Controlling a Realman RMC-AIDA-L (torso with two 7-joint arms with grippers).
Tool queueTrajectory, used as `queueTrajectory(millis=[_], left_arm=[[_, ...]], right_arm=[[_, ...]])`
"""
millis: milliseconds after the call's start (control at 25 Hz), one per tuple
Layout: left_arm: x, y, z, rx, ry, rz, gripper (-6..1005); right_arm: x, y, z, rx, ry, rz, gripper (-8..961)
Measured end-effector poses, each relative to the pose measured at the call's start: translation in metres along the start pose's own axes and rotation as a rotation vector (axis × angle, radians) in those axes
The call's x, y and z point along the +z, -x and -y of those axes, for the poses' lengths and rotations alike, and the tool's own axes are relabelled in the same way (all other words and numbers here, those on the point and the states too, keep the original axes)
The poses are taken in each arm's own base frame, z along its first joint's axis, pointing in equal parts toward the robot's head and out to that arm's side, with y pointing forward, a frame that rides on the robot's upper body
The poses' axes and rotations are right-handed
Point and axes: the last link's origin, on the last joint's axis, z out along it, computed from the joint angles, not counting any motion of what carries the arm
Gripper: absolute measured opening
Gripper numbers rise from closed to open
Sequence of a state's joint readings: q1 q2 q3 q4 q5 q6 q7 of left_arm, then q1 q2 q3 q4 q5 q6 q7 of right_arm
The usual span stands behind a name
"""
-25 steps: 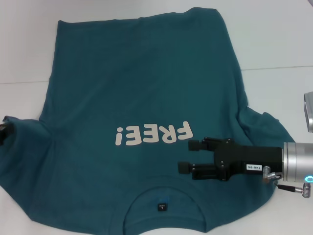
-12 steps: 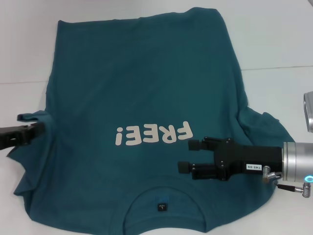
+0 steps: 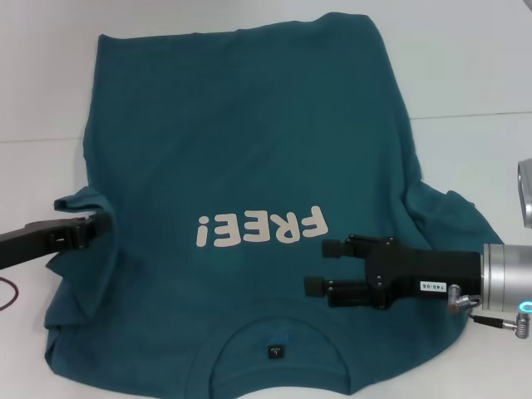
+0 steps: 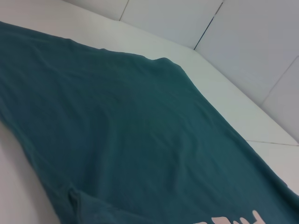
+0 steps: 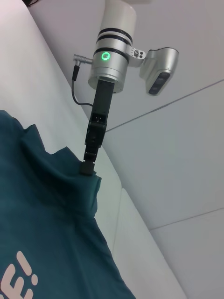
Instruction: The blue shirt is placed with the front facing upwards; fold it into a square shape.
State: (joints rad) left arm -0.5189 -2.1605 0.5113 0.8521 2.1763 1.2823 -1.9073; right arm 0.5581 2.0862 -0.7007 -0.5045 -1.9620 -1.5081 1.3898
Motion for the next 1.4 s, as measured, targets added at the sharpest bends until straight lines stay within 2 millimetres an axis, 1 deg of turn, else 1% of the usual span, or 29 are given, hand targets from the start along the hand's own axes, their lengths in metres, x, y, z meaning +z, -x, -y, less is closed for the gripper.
queueTrajectory(millis=[360, 560, 800, 880, 1000, 1120, 1200, 1240, 1400], left_arm=[[0.016, 0.001, -0.010, -0.070, 0.066, -0.006, 13], [0.018, 0.001, -0.012, -0.093, 0.077, -0.019, 222], [0.012, 0.005, -0.007, -0.097, 0.061, -0.033, 432], [0.009, 0.008, -0.005, -0.096, 0.053, -0.036, 671], [0.004, 0.009, -0.004, -0.088, 0.057, -0.056, 685], [0.000, 0.011, -0.009, -0.063, 0.096, -0.083, 699], [-0.001, 0.012, -0.013, -0.048, 0.129, -0.092, 709], [0.000, 0.014, -0.016, -0.044, 0.144, -0.094, 714], [0.001, 0.016, -0.018, -0.043, 0.155, -0.087, 733]], right_arm=[[0.000, -0.001, 0.000, 0.001, 0.001, -0.004, 876], [0.000, -0.001, -0.001, -0.001, 0.004, -0.006, 873], [0.000, -0.001, -0.001, 0.002, 0.005, -0.006, 871], [0.000, -0.001, -0.001, 0.003, 0.005, -0.006, 870], [0.000, -0.001, 0.000, 0.005, 0.002, -0.003, 869], [-0.001, 0.000, 0.000, 0.006, -0.002, 0.001, 867], [-0.007, -0.001, 0.002, 0.015, -0.018, 0.005, 866], [-0.007, -0.001, 0.002, 0.015, -0.018, 0.005, 866], [-0.025, -0.002, 0.009, 0.041, -0.063, -0.001, 864]])
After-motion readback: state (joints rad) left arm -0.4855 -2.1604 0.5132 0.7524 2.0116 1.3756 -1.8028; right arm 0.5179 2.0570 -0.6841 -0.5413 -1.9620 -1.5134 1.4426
